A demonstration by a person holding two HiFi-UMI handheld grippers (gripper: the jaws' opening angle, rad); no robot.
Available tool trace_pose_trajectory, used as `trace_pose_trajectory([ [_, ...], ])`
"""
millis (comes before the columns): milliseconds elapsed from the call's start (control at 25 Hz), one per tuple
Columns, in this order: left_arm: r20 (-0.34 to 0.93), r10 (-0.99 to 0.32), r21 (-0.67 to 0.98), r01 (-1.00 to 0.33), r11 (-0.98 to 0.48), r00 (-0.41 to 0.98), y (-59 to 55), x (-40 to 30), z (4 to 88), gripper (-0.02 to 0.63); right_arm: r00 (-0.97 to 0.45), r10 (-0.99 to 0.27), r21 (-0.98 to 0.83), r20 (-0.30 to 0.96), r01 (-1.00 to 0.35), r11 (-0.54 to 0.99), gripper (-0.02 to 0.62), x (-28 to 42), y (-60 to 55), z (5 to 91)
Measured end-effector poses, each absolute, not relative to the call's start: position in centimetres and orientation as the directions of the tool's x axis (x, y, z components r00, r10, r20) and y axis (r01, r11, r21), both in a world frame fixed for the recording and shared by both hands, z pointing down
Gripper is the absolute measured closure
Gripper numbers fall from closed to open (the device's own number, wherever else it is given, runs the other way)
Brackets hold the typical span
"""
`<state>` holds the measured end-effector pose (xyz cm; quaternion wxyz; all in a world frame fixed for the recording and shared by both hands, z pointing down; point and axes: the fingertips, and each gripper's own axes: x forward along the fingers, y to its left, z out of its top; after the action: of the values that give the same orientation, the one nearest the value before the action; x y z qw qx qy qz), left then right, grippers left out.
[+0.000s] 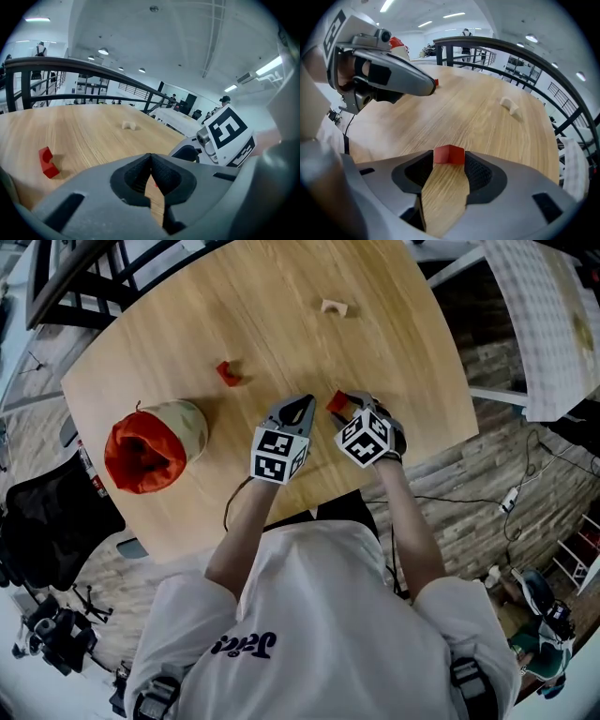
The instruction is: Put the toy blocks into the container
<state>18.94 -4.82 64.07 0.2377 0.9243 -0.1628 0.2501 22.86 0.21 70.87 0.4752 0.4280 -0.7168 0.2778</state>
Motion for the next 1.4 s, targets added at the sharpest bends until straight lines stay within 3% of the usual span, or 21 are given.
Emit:
trace_pose_trajectory([
  [400,0.564,-0.219,0.357,-0.474,-0.805,0.796,-5.7,18.4,65.9,0.595,-0.193,-0.348,-0.003,0.918,-0.877,0.480,0.376,22.6,-0.3,73.2],
  [680,0.570,-0.245,0.355,-0.504,-0.788,0.784,-5.4,17.1,65.9,0.595,-0.190,-0.374,-0.028,0.908,-0.917,0.399,0.374,22.8,-1.1,73.1],
  [1160,0.542,-0.297,0.333,-0.525,-0.783,0.786,-5.5,15.0,63.2,0.595,-0.154,-0.408,0.038,0.900,-0.904,0.426,0.419,22.8,-1.3,72.1],
  [1400,0.512,-0.329,0.326,-0.534,-0.780,0.793,-5.4,13.9,61.0,0.595,-0.169,-0.489,0.057,0.856,-0.909,0.413,0.420,22.0,-2.3,67.7],
])
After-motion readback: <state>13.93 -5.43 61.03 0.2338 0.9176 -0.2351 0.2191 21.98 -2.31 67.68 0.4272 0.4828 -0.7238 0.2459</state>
